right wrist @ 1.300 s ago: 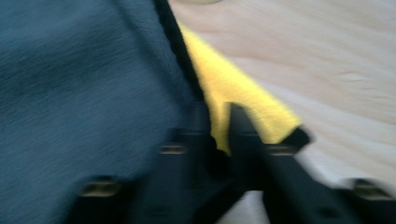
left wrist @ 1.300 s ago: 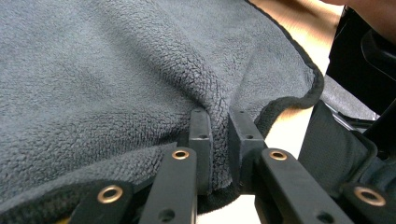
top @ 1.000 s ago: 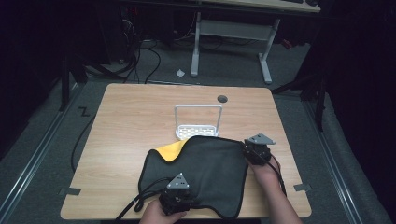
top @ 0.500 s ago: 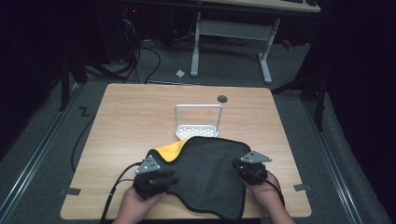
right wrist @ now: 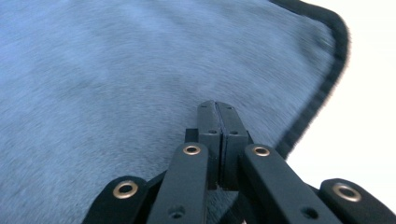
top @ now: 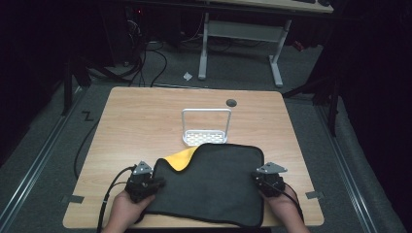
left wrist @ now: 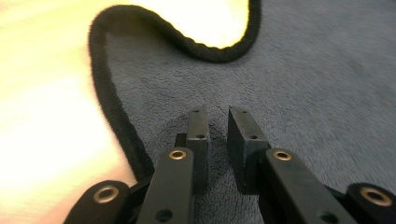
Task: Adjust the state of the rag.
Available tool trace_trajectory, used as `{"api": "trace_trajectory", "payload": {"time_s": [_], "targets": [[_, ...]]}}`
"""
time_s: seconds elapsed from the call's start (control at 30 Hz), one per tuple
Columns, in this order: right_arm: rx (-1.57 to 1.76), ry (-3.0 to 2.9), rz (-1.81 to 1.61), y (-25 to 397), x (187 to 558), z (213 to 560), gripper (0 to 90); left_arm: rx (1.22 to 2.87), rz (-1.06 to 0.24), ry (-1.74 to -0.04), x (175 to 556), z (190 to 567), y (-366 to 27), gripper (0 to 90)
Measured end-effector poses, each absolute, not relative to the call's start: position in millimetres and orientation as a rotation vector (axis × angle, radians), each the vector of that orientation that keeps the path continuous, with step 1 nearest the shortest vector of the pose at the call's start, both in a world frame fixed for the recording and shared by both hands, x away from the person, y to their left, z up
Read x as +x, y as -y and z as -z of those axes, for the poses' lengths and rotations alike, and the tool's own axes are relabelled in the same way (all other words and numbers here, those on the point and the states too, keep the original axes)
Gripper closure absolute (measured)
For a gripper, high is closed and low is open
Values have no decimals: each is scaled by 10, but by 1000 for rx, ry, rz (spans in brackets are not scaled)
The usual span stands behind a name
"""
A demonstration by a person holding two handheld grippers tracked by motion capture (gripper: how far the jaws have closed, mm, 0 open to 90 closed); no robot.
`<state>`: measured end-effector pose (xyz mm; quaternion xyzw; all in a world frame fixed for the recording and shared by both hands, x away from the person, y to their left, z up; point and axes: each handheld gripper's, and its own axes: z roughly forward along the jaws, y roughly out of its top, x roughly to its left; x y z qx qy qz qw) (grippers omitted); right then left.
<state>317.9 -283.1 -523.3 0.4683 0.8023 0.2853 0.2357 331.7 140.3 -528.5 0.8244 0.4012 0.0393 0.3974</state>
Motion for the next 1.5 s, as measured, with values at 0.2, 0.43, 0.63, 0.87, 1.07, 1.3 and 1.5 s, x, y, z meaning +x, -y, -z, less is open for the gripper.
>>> {"api": "trace_trajectory", "payload": {"time_s": [0.2, 0.43, 0.63, 0.87, 1.07, 1.3, 1.5], "targets": [[1325, -2151, -771, 3031, 3161, 5240, 900, 2134, -78, -933, 2974, 5279, -1264, 789], [1315, -2152, -793, 3024, 3186, 5219, 868, 2069, -130, -934, 3019, 5249, -1195, 691], [1308, -2153, -882, 3001, 3186, 5193, 789, 2019, -195, -894, 3156, 5169, -1030, 555], [1320, -2133, -892, 2969, 3192, 5210, 751, 2110, -273, -863, 3233, 5174, -747, 428], [1333, -2132, -892, 2979, 3201, 5228, 711, 2235, -397, -845, 3302, 5236, -538, 473], [1337, -2141, -902, 2987, 3207, 5237, 705, 2243, -388, -861, 3351, 5213, -546, 705], [1321, -2167, -893, 2968, 3210, 5245, 731, 2185, -390, -901, 3463, 5066, -690, 805]]}}
